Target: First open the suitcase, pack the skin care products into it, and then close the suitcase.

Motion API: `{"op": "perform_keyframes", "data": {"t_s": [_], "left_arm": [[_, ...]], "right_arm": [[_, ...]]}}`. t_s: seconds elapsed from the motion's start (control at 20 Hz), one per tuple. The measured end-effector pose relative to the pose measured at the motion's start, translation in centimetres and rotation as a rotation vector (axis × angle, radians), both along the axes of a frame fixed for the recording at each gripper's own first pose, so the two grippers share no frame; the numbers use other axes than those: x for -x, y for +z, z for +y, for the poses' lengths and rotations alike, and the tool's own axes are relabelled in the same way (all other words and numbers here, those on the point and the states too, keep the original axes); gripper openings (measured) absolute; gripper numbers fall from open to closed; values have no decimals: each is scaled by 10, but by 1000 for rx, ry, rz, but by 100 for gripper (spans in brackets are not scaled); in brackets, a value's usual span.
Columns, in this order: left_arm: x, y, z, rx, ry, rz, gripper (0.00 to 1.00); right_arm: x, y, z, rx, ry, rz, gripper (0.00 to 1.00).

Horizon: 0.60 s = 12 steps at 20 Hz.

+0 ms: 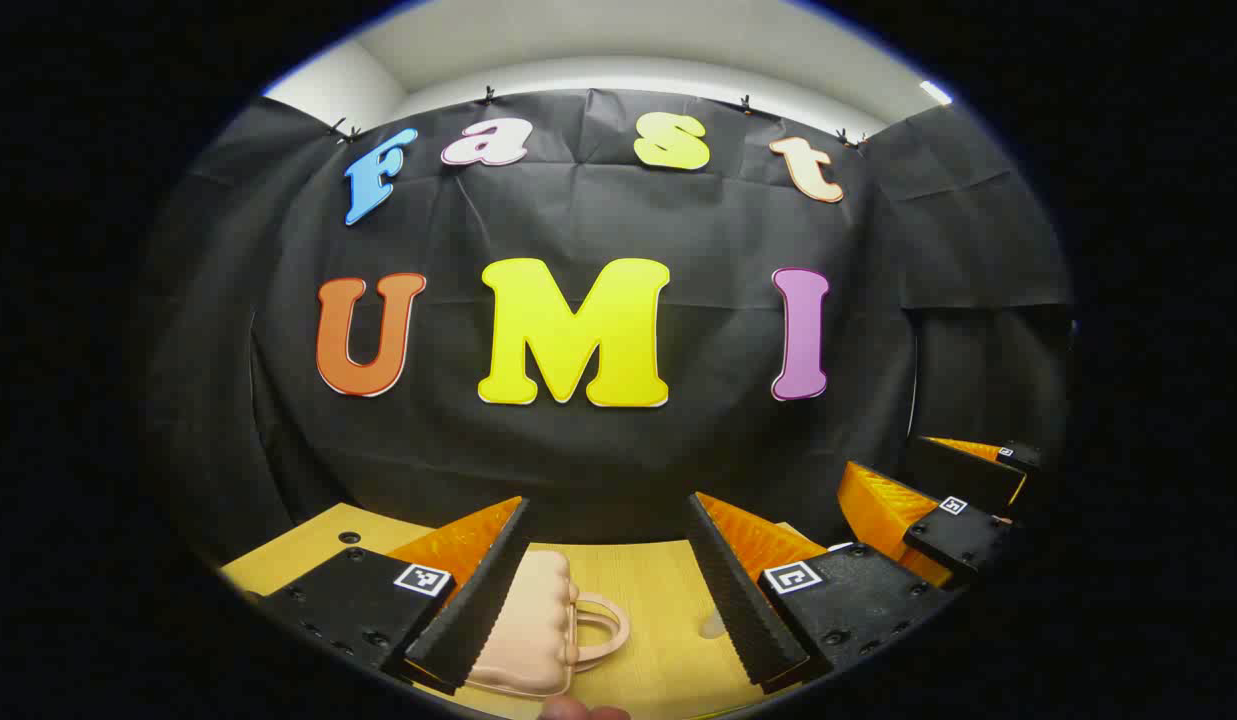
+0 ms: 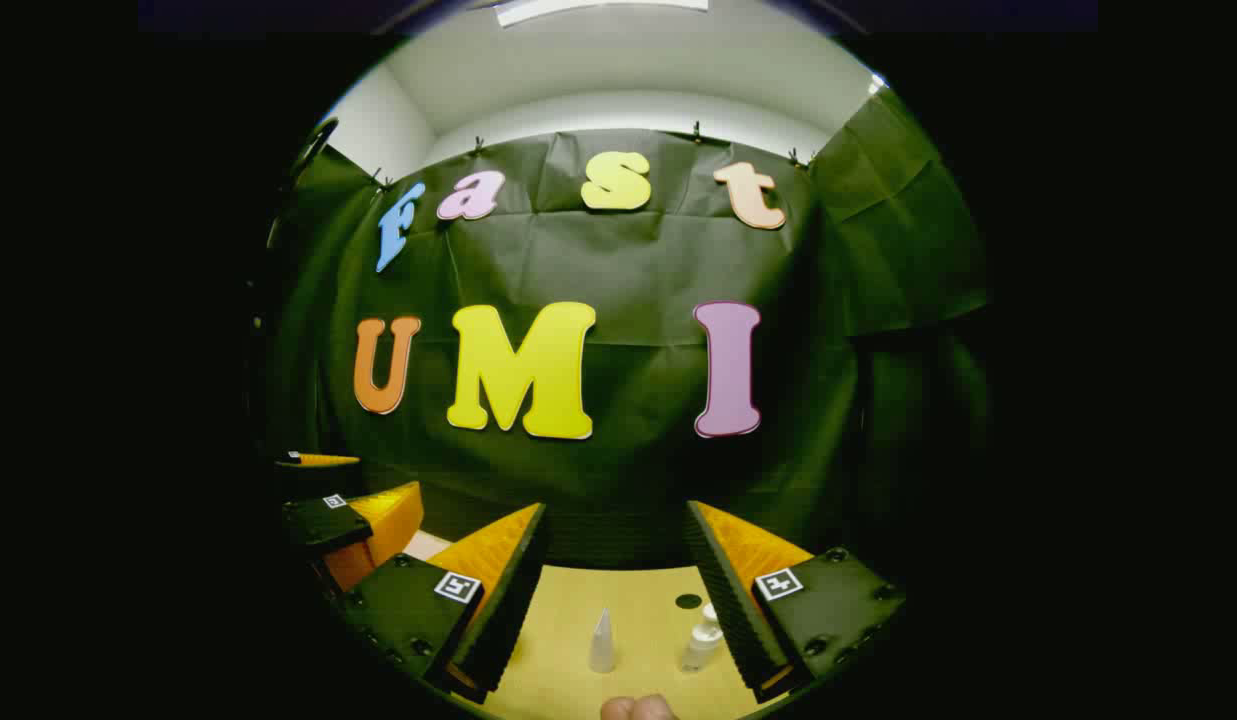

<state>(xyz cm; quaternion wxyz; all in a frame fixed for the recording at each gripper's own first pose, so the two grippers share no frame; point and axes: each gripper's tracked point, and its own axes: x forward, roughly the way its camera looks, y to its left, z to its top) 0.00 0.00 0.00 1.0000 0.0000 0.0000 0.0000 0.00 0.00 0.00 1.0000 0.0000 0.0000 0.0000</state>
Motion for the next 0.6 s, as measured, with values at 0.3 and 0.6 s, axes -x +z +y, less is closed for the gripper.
{"op": "perform_keyframes", "data": {"t_s": [0.3, 0.6], "left_arm": [[-6, -10, 8, -2, 39, 25, 98], [-3, -24, 2, 21, 35, 72, 98]], "right_arm": [[-7, -11, -9, -24, -2, 37, 81], [-8, -12, -12, -11, 13, 36, 81]]}}
